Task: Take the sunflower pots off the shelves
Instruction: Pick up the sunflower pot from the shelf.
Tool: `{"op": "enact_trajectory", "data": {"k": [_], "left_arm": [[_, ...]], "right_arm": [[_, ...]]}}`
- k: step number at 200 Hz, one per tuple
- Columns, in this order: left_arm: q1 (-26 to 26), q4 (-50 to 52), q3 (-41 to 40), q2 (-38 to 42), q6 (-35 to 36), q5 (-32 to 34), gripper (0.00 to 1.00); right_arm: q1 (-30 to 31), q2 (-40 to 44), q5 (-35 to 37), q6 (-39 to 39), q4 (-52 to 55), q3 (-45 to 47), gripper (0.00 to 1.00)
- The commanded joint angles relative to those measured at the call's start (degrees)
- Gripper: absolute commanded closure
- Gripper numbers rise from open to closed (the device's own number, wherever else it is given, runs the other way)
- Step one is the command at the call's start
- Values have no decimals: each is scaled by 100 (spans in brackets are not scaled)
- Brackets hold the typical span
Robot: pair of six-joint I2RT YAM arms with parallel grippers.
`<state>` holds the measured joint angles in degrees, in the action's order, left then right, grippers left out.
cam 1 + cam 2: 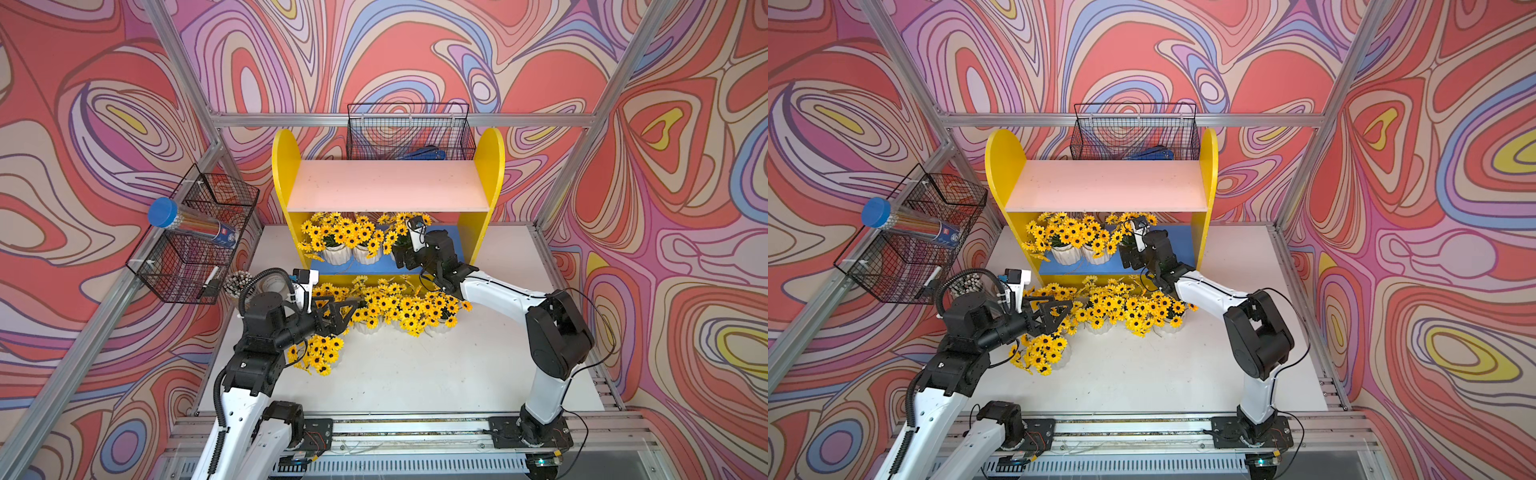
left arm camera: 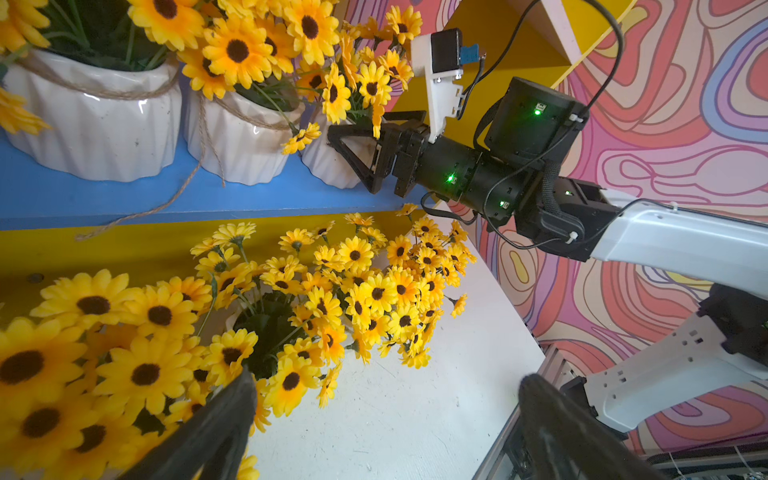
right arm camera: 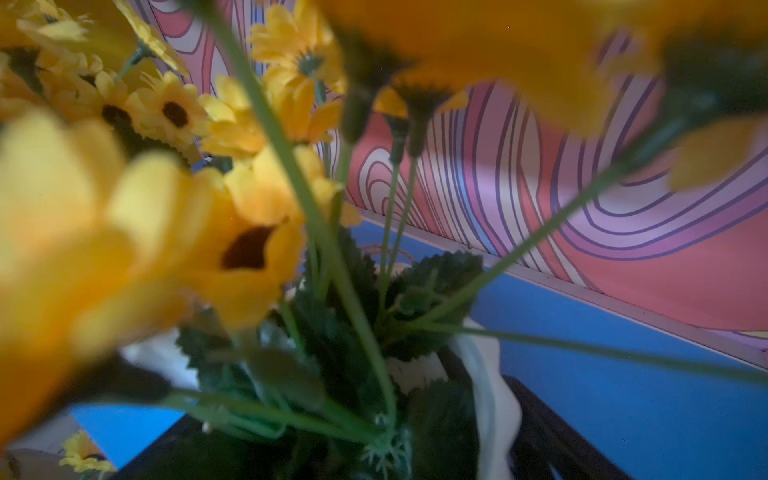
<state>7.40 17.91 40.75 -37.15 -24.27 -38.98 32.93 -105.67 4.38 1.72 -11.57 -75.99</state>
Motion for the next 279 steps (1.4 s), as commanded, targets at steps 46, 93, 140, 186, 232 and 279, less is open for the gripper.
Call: {"op": "enact_trajectory", "data": {"k": [46, 93, 140, 186, 232, 279], "left_arm": [[-46, -181, -41, 41, -64, -76, 0], [-46, -177, -40, 25, -60, -63, 0], [-41, -169, -41, 32, -44, -55, 0], [-46, -182, -39, 14, -50, -47, 0], [-46, -183, -42, -3, -38, -11, 0], [-48, -192, -50, -14, -34, 21, 0]], "right_arm": [[-111, -280, -250, 279, -392, -181, 2], [-111, -341, -299, 235, -537, -82, 9], [-109, -281, -552, 128, -572, -27, 30], [-111, -189, -752, 25, -567, 62, 76], [-111, 87, -574, 20, -800, 334, 100], [-111, 831, -514, 54, -1092, 796, 100]]}}
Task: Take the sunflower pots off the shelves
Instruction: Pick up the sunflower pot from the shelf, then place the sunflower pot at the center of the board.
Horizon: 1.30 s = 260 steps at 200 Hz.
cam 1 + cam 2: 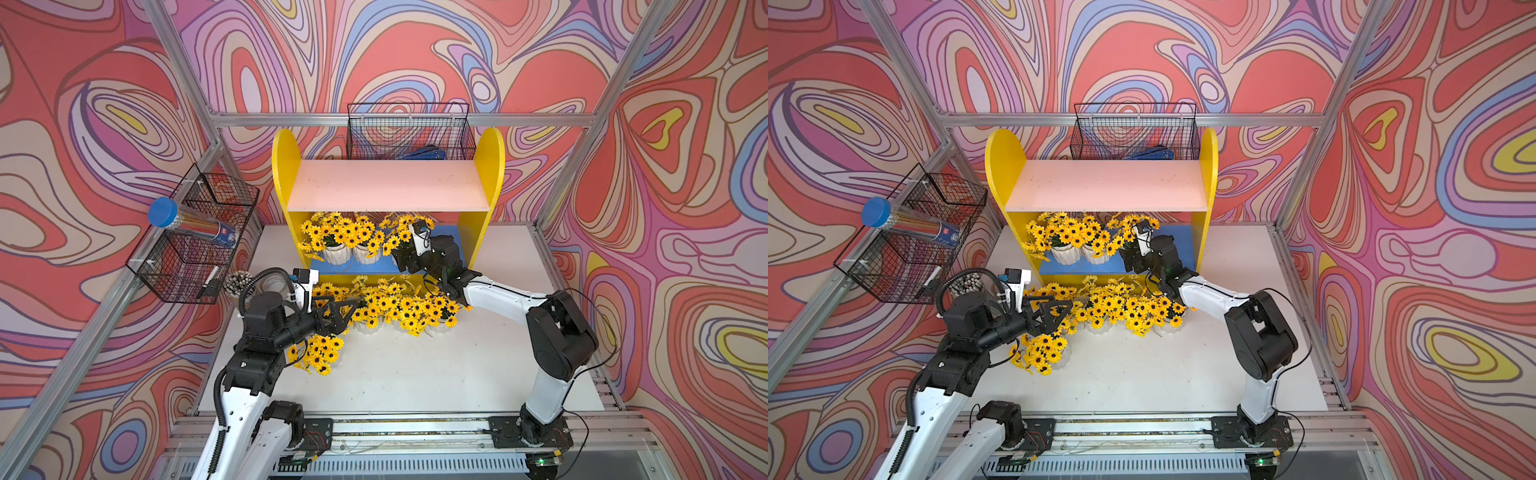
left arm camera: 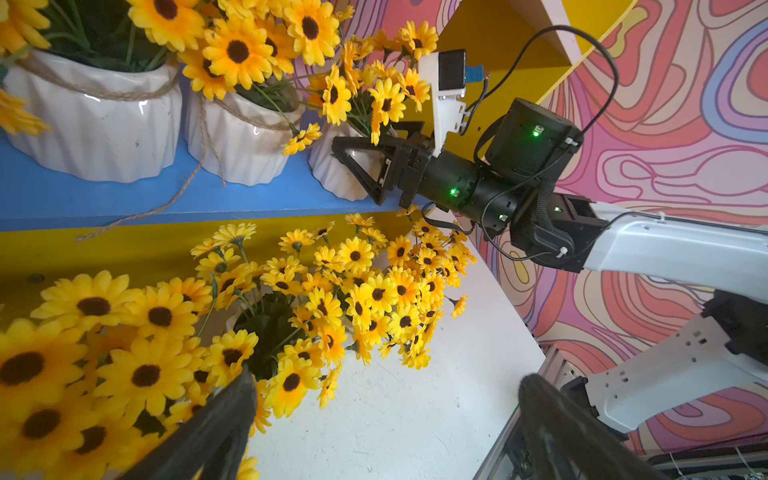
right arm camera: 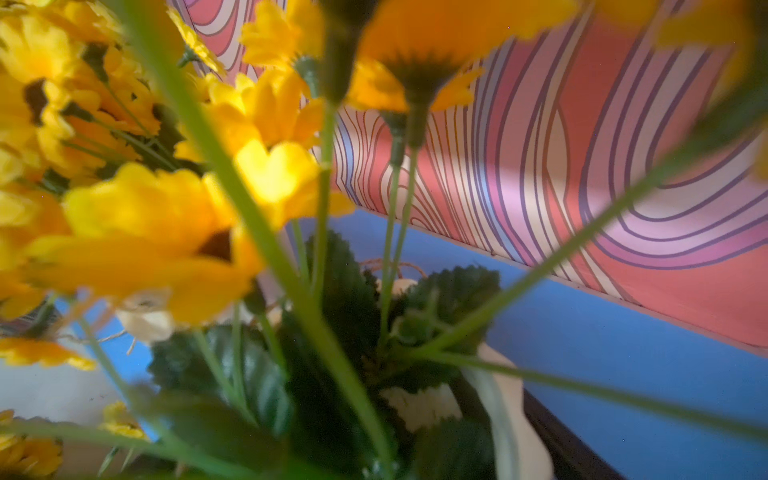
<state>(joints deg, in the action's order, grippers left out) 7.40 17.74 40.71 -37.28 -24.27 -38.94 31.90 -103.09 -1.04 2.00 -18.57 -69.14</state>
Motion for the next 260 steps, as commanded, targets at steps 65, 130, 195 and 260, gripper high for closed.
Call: {"op": "enact_trajectory", "data": {"k": [65, 130, 195, 260], "left_arm": [[-46, -66, 20, -25, -130, 69, 0], [-46, 312, 201, 177, -137, 62, 0], [365, -211, -262, 302, -808, -261, 4], [1719, 1595, 1262, 414, 806, 2021, 0]], "right_arm": [[14, 1196, 69, -46, -29, 477, 100], [319, 2347, 318, 96, 35, 1444, 100], [1346, 4015, 658, -202, 428, 2186, 100], [3350, 4075, 1269, 117, 378, 2926, 100]]}}
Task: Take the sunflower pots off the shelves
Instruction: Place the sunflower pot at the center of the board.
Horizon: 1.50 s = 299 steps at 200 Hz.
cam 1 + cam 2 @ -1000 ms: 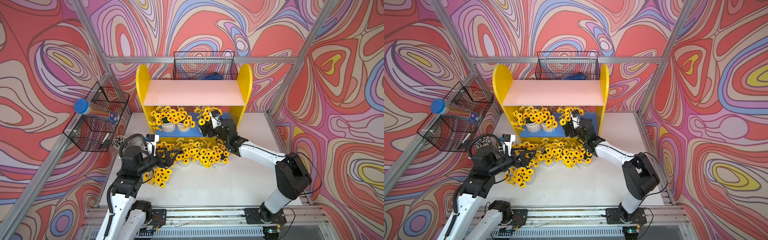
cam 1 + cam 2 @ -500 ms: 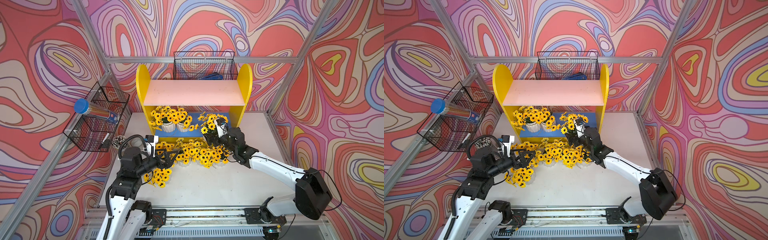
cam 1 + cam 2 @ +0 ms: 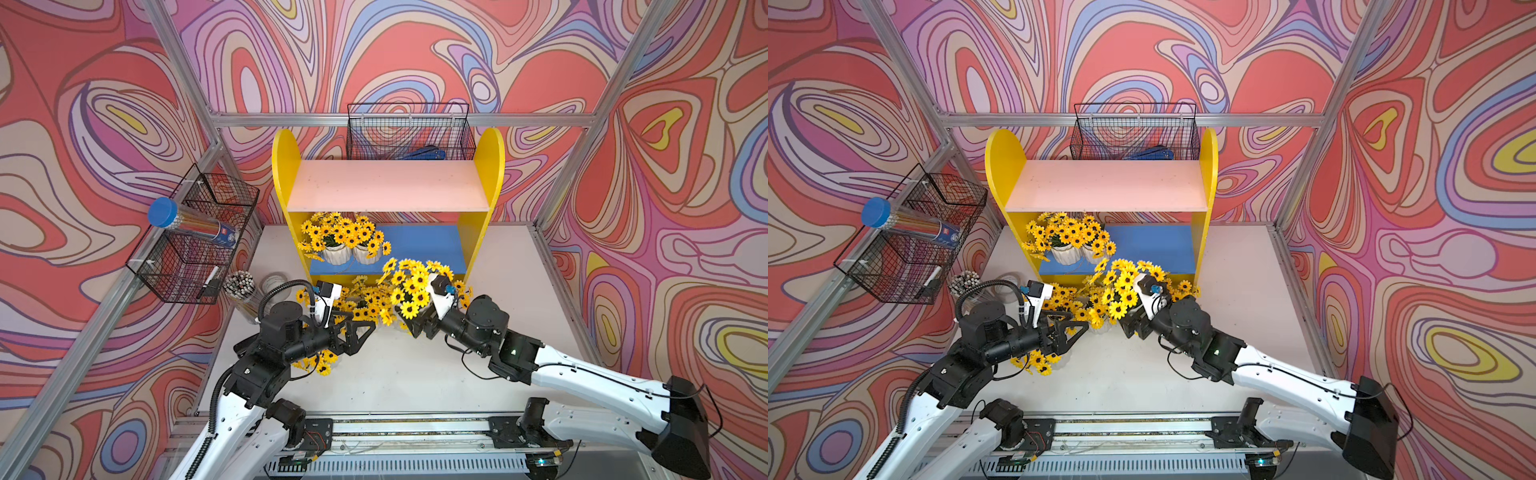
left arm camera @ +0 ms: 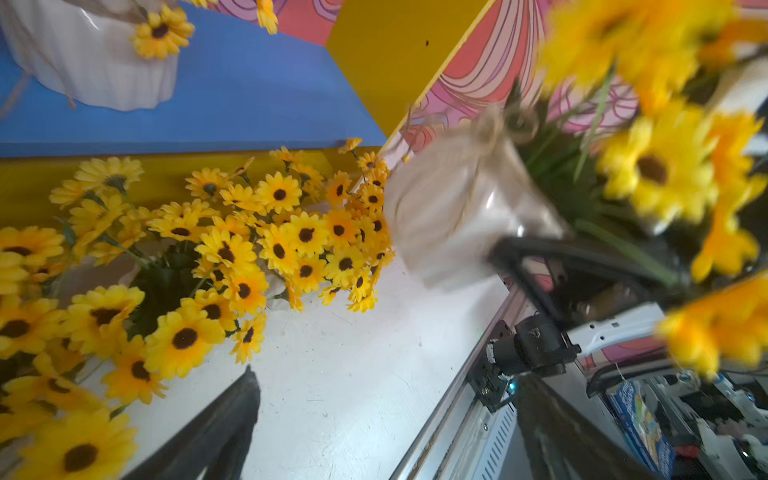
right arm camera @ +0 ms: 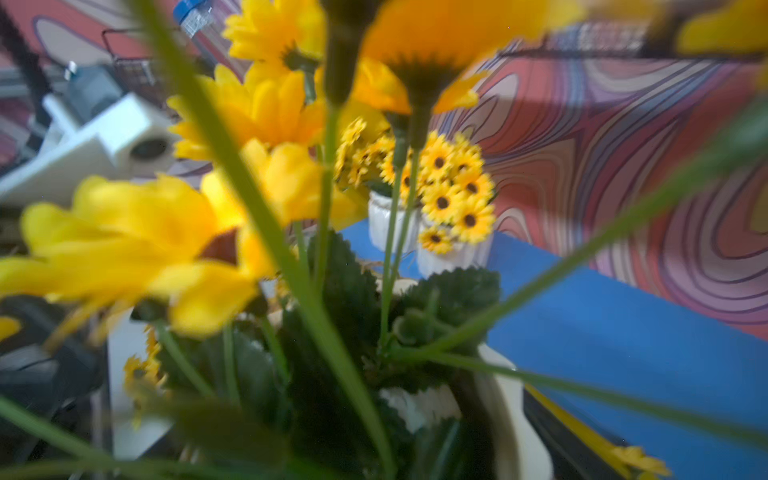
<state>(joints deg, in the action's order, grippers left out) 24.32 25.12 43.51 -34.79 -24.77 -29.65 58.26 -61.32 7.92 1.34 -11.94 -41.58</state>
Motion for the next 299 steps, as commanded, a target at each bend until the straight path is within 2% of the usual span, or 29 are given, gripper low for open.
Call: {"op": "enact_trajectory", "data": {"k": [1, 15, 34, 63, 105, 158, 195, 230, 237, 254, 264, 279, 299], "left_arm": [[24, 886, 1023, 165, 876, 1119, 0], [21, 1087, 1317, 139, 951, 1551, 0], [18, 1056, 1241, 244, 770, 2165, 0], [14, 821, 757, 617, 377, 3002, 0], [13, 947, 630, 831, 339, 3154, 0], [19, 980, 595, 830, 334, 3077, 0], [22, 1051, 629, 846, 368, 3052, 0], [17, 1113, 614, 909, 386, 3060, 0], [12, 1117, 612, 918, 381, 3055, 0], [17, 1095, 578, 918, 353, 3050, 0], [22, 1059, 558, 920, 319, 3023, 0], [18, 1012, 538, 903, 270, 2961, 0], [20, 977, 527, 868, 243, 2889, 0]], "right_arm": [[749, -109, 401, 182, -301, 191, 100], [1141, -302, 550, 251, -563, 356, 100], [1496, -834, 740, 373, -1141, 522, 100], [1578, -1846, 706, 552, -2232, 702, 100], [1570, -3227, 1246, 423, -3263, 632, 100], [1329, -4579, 1066, 508, -3924, 300, 100], [1085, -5120, 806, 596, -4132, 134, 100], [1012, -5258, 701, 720, -4152, 212, 100], [1012, -5274, 643, 766, -4149, 235, 89], [1012, -5243, 610, 806, -4091, 255, 82], [1012, -5208, 643, 831, -4144, 318, 74], [1012, -5171, 585, 850, -4139, 344, 67], [1015, -5188, 504, 806, -4112, 317, 46]]}}
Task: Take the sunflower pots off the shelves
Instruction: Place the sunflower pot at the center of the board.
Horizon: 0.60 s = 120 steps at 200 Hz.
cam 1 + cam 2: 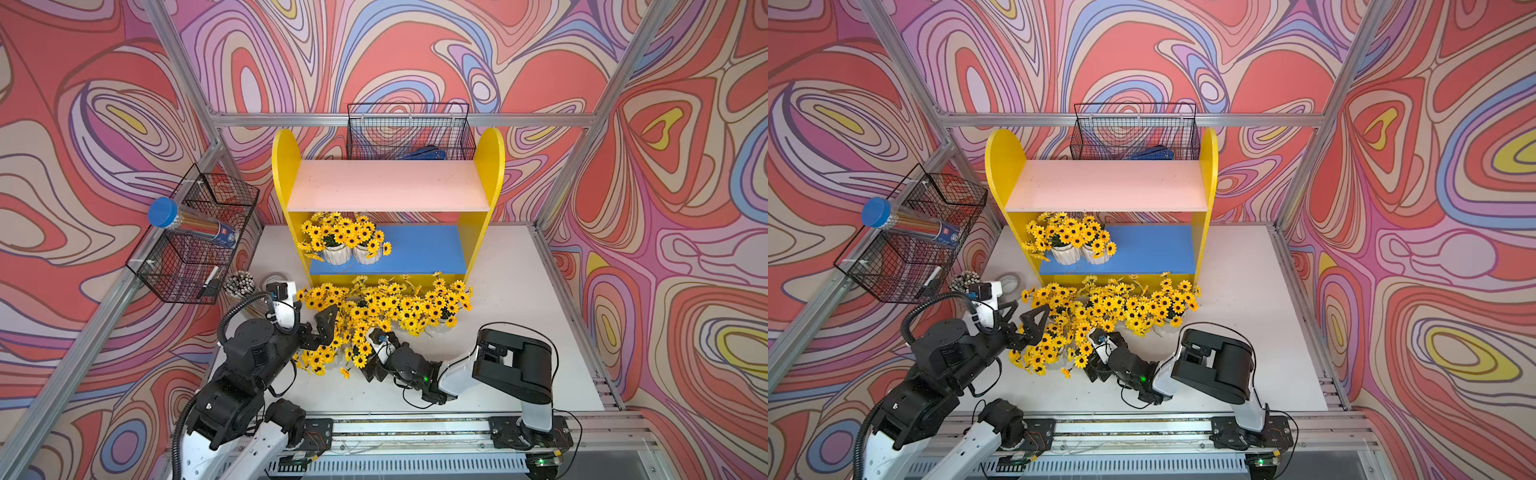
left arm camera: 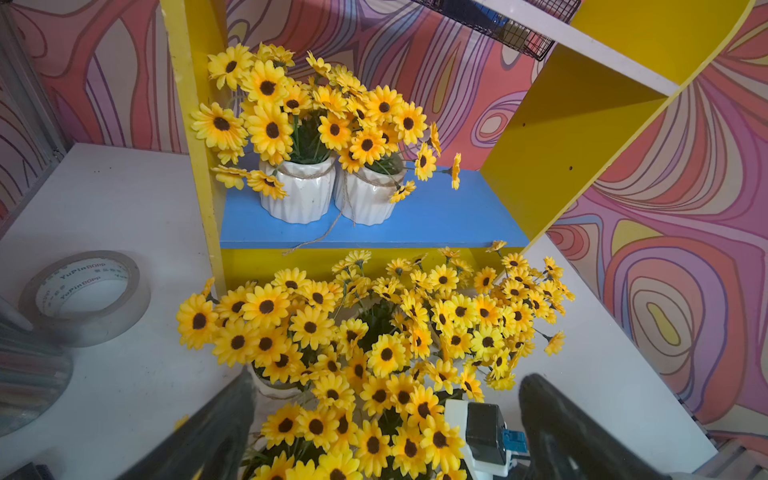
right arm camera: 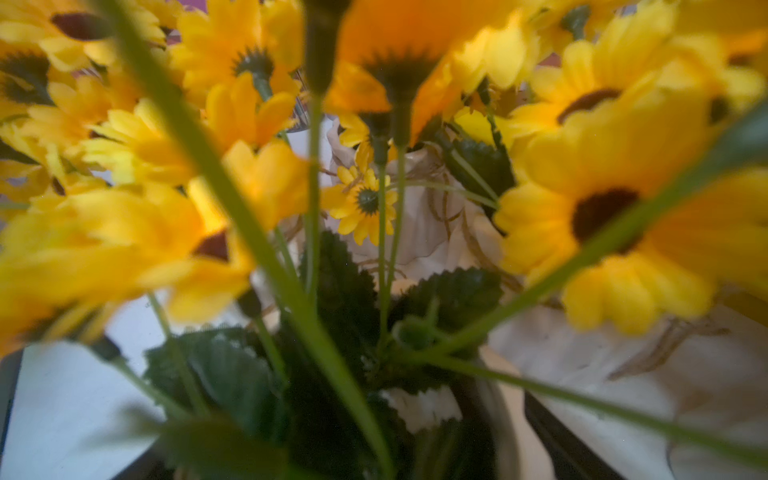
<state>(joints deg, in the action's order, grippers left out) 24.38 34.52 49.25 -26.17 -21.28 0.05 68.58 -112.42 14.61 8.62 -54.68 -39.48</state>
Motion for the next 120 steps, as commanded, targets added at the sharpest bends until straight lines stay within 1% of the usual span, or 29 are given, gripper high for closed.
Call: {"op": "enact_trajectory", "data": {"k": [1, 6, 14, 21, 41, 45, 50, 52, 67, 97, 120], "left_arm": [[14, 37, -52, 3, -105, -79, 0], [12, 37, -56, -11, -84, -77, 0], [11, 46, -66, -27, -49, -53, 0], [16, 37, -74, -41, -26, -42, 0], [14, -2, -77, -72, -42, -61, 0], [7, -19, -75, -83, -55, -69, 0], [8, -31, -74, -88, -78, -70, 0], [17, -37, -76, -96, -87, -74, 0], [15, -74, -96, -98, -159, -113, 0], [12, -42, -109, -82, -236, -145, 0], [14, -35, -117, -9, -275, -173, 0]], "right_arm": [[-18, -73, -163, 69, 160, 116, 44], [-13, -92, -90, 53, 155, 138, 34], [-18, -160, 49, 97, 29, 205, 26], [-19, -202, 148, 90, -158, 289, 21], [-18, -233, 128, 3, -146, 321, 16], [-20, -240, 105, 6, -176, 325, 11], [-18, -253, 69, 0, -207, 322, 4], [-19, -267, 60, -3, -198, 322, 2], [-18, -330, 7, -12, -87, 214, 2], [-18, -495, 20, 29, -294, 144, 2], [-20, -623, -210, 26, -206, -14, 2]]}}
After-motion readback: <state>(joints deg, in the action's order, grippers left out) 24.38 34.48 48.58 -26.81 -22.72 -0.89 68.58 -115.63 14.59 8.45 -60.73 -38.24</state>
